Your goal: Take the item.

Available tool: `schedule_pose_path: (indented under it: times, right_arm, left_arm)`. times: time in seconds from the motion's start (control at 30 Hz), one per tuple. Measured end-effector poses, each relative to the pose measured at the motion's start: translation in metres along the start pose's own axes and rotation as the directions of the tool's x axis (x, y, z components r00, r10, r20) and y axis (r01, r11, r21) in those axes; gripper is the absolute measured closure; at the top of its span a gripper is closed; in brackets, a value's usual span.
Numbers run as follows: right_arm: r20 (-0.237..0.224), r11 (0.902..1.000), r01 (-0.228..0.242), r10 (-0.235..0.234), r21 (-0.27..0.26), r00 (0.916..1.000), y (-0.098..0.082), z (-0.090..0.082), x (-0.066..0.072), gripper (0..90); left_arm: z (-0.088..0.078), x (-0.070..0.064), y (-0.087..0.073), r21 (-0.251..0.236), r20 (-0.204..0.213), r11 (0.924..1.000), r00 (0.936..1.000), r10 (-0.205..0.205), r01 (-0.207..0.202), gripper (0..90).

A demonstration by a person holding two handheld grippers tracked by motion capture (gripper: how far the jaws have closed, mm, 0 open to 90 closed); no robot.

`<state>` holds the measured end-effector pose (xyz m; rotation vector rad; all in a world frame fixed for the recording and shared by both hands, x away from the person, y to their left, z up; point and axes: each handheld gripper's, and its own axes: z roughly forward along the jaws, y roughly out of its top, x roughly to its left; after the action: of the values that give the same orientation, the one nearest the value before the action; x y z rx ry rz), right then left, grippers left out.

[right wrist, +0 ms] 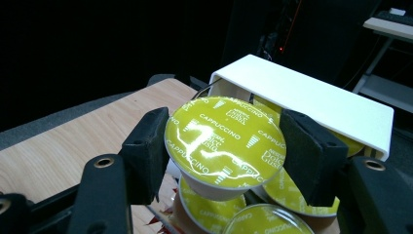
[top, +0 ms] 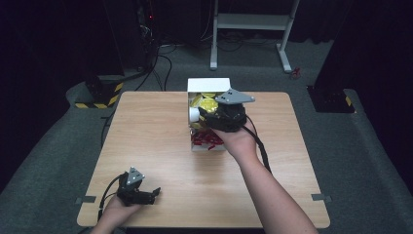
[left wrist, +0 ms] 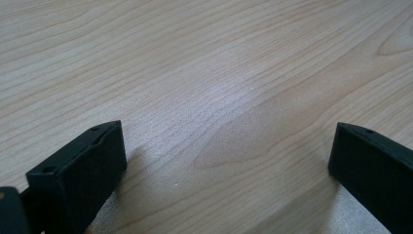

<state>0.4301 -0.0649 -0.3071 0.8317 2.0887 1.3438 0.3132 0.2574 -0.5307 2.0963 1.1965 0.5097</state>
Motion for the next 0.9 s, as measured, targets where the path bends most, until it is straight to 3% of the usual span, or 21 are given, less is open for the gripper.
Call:
schedule_pose_path:
  times: [0.47,0.9]
  right_arm:
    - [-0.020,0.9996,0.011,-0.011,-0.026,0.9997,-0.011,-0.024,0.006,38.1]
    - [-0.033,0.9996,0.016,-0.017,-0.023,0.9993,-0.038,-0.036,0.012,38.1]
  left_arm:
    - [0.000,0.000,0.000,0.000,0.000,1.0000,1.0000,0.003,-0.003,0.8]
    - [0.000,0.000,0.000,-0.002,-0.001,1.0000,1.0000,-0.002,0.002,1.0]
